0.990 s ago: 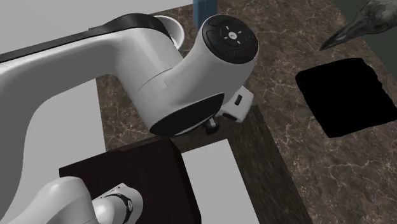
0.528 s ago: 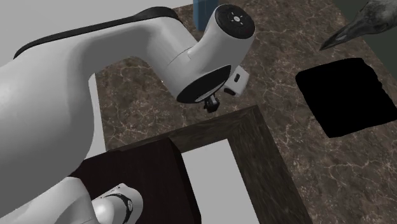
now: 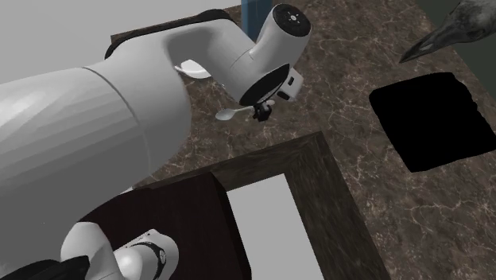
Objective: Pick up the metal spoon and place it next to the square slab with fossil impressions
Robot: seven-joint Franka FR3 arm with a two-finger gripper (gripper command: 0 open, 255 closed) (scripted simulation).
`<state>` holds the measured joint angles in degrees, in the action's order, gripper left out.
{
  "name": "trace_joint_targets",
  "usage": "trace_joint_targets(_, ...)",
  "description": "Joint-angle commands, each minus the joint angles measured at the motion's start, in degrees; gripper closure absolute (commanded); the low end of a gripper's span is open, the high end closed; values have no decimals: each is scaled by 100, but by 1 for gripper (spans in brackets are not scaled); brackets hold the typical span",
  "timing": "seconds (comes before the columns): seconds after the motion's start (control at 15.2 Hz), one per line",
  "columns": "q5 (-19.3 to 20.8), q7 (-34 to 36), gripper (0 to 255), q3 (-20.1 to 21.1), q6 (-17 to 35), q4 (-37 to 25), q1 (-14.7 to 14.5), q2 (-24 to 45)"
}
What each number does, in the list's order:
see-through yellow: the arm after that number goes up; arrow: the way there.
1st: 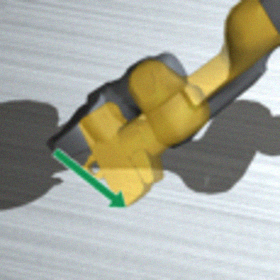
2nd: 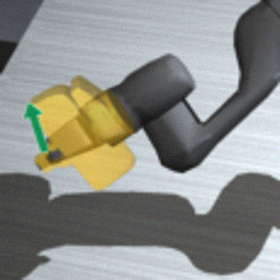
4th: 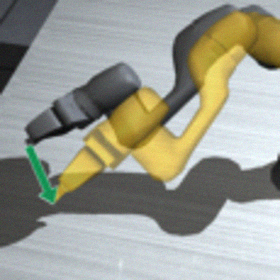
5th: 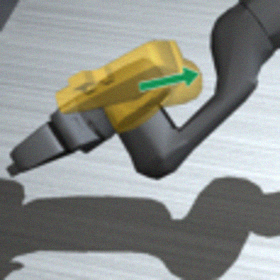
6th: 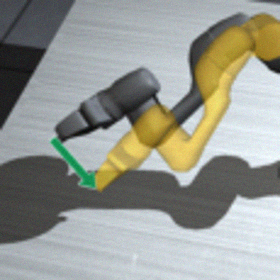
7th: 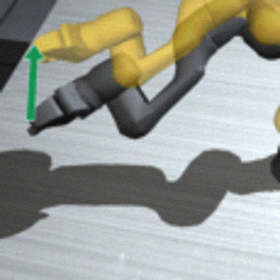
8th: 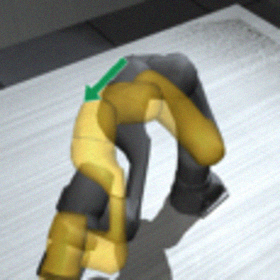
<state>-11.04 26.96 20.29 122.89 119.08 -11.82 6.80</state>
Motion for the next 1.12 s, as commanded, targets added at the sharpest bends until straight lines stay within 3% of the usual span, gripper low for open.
trace_joint_targets(0.0, 24, 43, 0, 18, 141, 6, -36, 136)
trace_joint_targets(0.4, 65, 78, 0, 38, 550, 191, -96, 359)
trace_joint_targets(0.86, 66, 78, 0, 37, 549, 190, -96, 360)
trace_joint_targets(0.92, 66, 78, 255, 37, 549, 190, -96, 360)
trace_joint_targets(1.06, 66, 78, 255, 37, 549, 190, -96, 360)
